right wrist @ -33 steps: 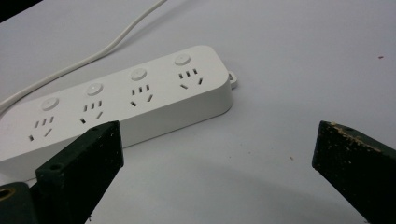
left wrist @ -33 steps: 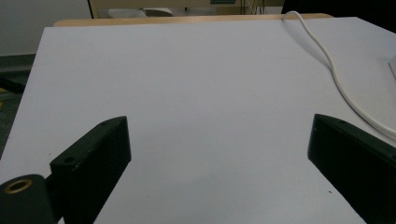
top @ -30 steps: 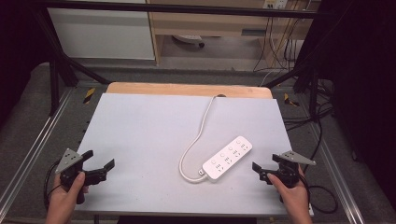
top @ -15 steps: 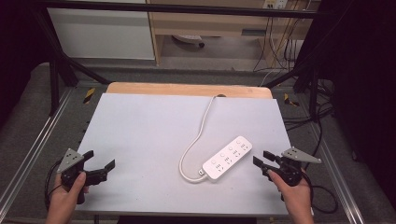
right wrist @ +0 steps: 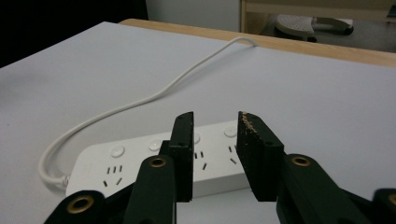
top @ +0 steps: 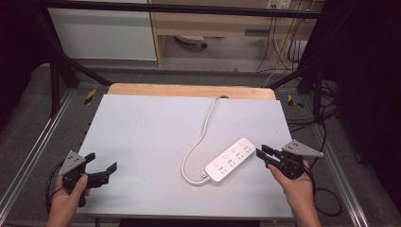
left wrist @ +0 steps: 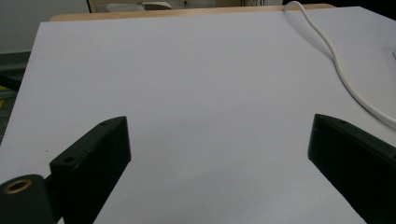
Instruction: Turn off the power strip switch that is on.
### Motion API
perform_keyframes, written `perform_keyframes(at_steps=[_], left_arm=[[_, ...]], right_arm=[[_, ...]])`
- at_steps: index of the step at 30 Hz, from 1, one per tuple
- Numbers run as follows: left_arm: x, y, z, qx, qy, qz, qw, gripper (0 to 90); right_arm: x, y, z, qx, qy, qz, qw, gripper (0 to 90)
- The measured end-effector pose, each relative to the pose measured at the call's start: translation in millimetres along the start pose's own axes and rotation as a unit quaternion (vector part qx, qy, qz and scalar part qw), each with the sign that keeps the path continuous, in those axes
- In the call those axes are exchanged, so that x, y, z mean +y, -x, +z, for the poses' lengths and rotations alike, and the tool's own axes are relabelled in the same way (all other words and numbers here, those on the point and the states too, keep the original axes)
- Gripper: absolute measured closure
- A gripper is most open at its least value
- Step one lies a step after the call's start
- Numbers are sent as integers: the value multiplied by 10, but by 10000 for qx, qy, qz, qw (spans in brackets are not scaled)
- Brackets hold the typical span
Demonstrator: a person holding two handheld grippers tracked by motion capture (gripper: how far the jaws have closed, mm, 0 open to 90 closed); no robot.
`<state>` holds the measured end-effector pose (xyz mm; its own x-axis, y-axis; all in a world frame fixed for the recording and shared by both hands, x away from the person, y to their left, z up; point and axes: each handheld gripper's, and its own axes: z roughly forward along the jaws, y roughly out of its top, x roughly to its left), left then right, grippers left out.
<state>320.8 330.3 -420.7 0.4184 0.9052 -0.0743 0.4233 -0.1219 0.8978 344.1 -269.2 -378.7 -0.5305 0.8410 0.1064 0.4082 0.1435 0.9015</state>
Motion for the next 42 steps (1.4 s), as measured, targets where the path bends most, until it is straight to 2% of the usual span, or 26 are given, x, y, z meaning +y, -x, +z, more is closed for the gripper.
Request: perform_keyframes(at_steps=[2, 5, 15, 17, 25, 30, 42], left_arm=[[0, 1, 1, 4, -4, 15, 10000, 57], [0, 2, 3, 7, -33, 38, 10000, 57], [-1, -1, 3, 9, -46, 37, 10000, 57], [-1, 1, 5, 2, -46, 33, 10000, 57], [-1, 1, 5, 2, -47, 34, 10000, 57], [-2, 1, 7, 1, -57, 31, 10000, 57], [-3, -1, 8, 0, -60, 31, 10000, 57]], right_arm=[[23, -10, 16, -4, 8, -35, 10000, 694], [101, -62, 72, 69, 9, -152, 9999, 761], [189, -145, 202, 245, 17, -234, 9994, 872], [212, -172, 250, 281, -104, -236, 9993, 891], [261, -231, 363, 364, -272, -276, 9986, 900], [285, -263, 467, 447, -502, -263, 9974, 900], [308, -312, 595, 531, -805, -295, 9949, 900]])
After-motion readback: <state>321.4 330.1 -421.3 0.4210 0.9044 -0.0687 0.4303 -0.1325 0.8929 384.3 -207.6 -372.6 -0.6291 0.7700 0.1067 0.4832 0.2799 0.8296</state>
